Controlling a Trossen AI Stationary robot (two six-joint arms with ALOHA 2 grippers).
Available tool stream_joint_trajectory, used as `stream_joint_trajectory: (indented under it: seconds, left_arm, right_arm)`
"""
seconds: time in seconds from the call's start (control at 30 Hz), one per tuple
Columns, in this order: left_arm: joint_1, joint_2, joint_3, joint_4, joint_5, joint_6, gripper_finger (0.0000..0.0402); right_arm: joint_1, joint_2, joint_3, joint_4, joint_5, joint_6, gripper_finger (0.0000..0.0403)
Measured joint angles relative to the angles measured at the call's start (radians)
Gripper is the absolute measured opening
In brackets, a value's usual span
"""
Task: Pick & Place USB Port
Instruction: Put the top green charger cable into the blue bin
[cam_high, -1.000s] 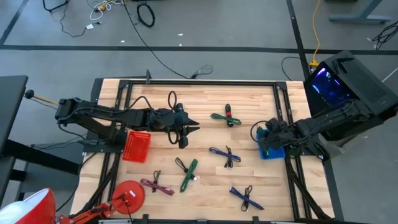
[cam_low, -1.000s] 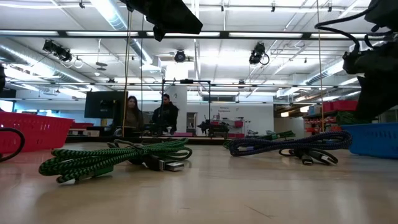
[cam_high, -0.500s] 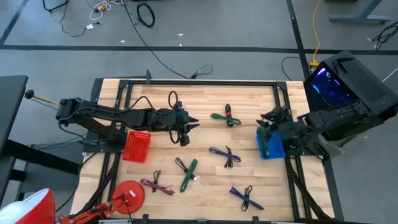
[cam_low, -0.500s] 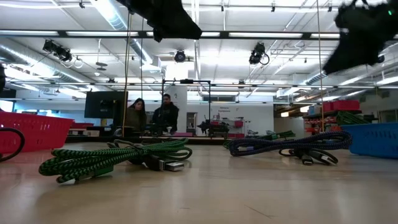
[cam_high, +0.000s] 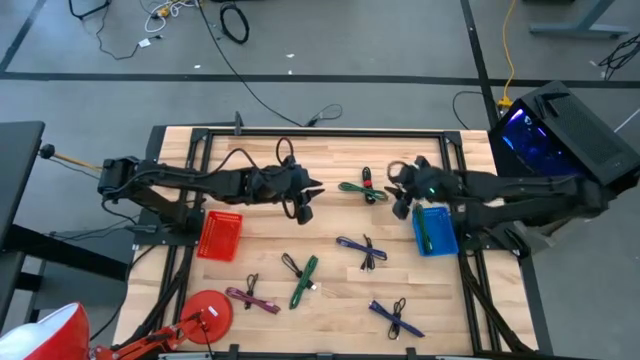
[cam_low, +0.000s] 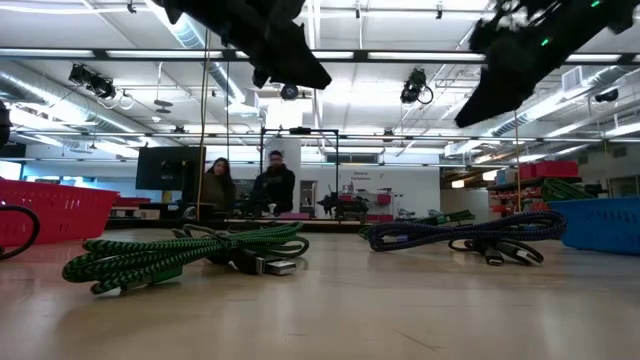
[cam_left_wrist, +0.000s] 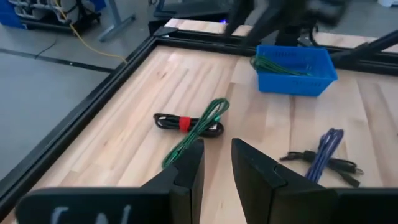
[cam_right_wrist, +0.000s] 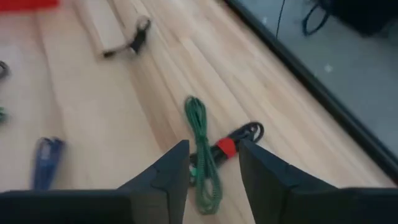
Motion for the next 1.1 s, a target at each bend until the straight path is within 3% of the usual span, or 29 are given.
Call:
stream_joint_trajectory:
  seconds: [0.17, 0.4, 0.67, 1.1]
  left_arm:
    - [-0.003, 0.000, 0.000, -0.001, 0.015, -0.014, 0.0085]
    - [-0.003, 0.000, 0.000, -0.002, 0.026, -0.017, 0.0085]
    - [-0.003, 0.000, 0.000, -0.003, 0.027, -0.018, 0.0085]
    - [-0.003, 0.000, 0.000, -0.010, 0.072, -0.026, 0.0085]
  right_arm:
    - [-0.161, 0.108, 0.000, 0.029, -0.189, -0.072, 0.0140]
    - [-0.232, 0.277, 0.003, 0.102, -0.322, -0.126, 0.0140]
    - [-0.237, 0.414, 0.116, 0.026, -0.329, -0.188, 0.0144]
    - [-0.277, 0.516, 0.176, -0.083, -0.286, -0.211, 0.0209]
